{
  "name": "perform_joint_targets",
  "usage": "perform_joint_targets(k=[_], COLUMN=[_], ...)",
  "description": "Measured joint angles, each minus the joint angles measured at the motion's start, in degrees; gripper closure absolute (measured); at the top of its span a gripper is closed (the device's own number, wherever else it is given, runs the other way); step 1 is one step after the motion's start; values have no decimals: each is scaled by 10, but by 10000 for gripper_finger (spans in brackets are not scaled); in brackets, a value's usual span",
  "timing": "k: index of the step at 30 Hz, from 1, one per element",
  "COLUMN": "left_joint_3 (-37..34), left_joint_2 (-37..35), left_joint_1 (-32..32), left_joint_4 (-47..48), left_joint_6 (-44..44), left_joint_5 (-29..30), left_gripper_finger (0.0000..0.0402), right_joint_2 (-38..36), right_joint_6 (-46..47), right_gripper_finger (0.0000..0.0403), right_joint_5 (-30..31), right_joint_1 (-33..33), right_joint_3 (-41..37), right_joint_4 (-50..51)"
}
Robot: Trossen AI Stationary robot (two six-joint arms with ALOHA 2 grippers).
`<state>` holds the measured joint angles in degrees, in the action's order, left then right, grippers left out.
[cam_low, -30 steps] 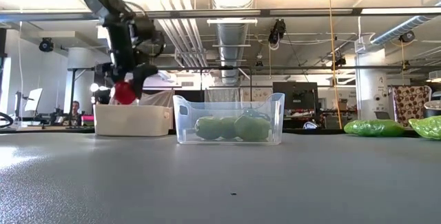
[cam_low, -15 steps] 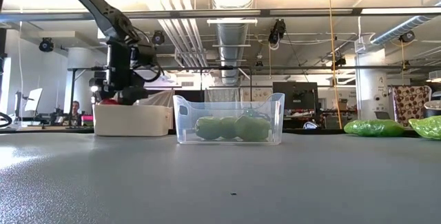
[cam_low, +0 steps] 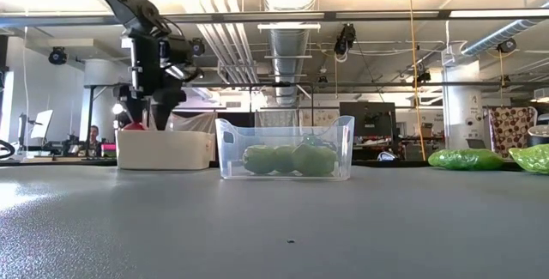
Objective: Sort produce into baskets
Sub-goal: Put the bottom right cucumber into the black bin
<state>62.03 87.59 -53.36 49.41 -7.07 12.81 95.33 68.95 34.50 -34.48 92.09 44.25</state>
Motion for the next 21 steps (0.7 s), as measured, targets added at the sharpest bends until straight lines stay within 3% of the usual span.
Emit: perform_joint_targets(k=[5,21], left_joint_3=[17,32], left_joint_2=[-1,-4], left_joint_1=[0,0], left_joint_4=[-1,-12], left_joint_6=[-5,-14], left_joint_5=[-44,-43], left_gripper_finger=[47,47], right_joint_2=[0,0], right_joint_6=[0,19], right_gripper_finger=[38,38], right_joint_5=[-2,-4], right_joint_1=[-2,-11], right_joint_3=[0,0], right_joint_4=[0,0])
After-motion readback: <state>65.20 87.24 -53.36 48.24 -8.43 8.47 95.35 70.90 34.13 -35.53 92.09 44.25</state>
